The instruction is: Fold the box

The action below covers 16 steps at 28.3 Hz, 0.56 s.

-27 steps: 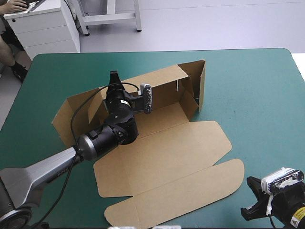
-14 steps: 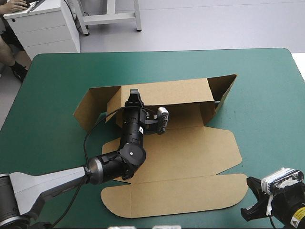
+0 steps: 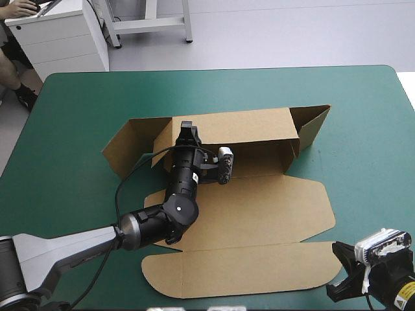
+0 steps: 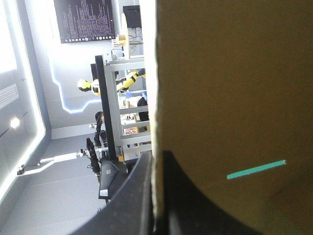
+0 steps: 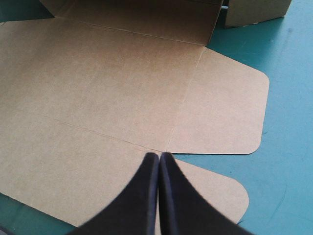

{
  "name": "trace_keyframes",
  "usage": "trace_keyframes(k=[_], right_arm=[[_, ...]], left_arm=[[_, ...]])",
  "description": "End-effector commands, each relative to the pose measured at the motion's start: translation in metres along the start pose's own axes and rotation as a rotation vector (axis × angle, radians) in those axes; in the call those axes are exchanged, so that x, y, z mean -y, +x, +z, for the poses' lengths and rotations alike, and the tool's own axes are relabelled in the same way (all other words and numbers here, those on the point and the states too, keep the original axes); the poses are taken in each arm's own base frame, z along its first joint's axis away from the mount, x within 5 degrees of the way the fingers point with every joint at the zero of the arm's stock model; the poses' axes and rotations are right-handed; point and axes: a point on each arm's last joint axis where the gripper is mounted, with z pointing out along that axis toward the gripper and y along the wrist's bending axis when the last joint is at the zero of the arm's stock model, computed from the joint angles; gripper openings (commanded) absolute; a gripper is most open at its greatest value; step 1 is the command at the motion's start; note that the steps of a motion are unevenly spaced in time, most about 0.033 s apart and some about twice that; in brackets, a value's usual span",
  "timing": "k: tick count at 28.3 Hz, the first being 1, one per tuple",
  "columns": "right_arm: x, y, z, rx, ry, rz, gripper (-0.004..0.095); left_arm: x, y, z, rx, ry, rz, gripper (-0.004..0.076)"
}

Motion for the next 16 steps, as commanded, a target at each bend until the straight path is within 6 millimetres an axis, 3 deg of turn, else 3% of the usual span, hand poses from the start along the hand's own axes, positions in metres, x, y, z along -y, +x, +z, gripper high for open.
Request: trace_keyframes(k=[1,16], right_arm=[[-0.0009,-0.0112,-0.0039,0.073,-0.003,-0.006,-0.002],[-0.0006,-0.0107,-0.0038,0.068,0.0,-0.009,-0.0018]], left_arm=[[-0.0283,-0.0017,-0.0094,0.048,-0.118,-0.021,-0.001],[-0.0275,-0.0039,-0.0114,0.056,-0.114,-0.048,-0.001]])
